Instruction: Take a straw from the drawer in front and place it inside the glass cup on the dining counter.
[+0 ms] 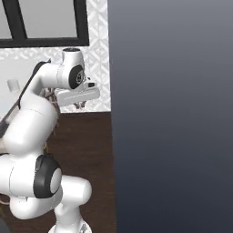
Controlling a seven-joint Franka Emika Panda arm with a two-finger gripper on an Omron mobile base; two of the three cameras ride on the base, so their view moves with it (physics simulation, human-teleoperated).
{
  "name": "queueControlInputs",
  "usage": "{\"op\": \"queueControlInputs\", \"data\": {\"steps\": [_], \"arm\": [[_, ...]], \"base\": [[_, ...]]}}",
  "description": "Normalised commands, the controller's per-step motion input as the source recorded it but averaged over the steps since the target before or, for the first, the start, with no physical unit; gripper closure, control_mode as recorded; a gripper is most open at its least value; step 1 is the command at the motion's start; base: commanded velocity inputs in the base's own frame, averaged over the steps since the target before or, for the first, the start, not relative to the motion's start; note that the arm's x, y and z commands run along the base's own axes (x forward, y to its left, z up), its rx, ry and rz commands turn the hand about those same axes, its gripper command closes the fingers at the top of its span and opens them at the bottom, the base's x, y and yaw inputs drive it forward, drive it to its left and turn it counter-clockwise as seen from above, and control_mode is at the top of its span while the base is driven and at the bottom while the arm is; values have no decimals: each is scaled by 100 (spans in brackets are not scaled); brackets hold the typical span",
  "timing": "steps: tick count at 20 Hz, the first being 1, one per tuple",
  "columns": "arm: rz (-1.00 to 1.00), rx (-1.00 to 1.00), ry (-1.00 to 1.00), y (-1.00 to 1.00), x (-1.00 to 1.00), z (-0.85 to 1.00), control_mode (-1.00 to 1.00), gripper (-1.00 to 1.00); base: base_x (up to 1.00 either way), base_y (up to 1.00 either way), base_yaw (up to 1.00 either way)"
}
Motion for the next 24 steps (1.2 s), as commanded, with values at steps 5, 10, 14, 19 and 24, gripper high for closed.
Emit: {"op": "queueControlInputs", "data": {"steps": [5, 10, 14, 19, 24], "arm": [[0, 0, 0, 0, 0, 0, 100, 100], [0, 0, 0, 0, 0, 0, 100, 100], [0, 0, 0, 0, 0, 0, 100, 100], [0, 0, 0, 0, 0, 0, 100, 100], [0, 0, 0, 0, 0, 0, 100, 100]], "base": [[100, -17, 52], [100, -31, 52], [96, -42, 51], [87, -52, 50], [69, -58, 50]]}}
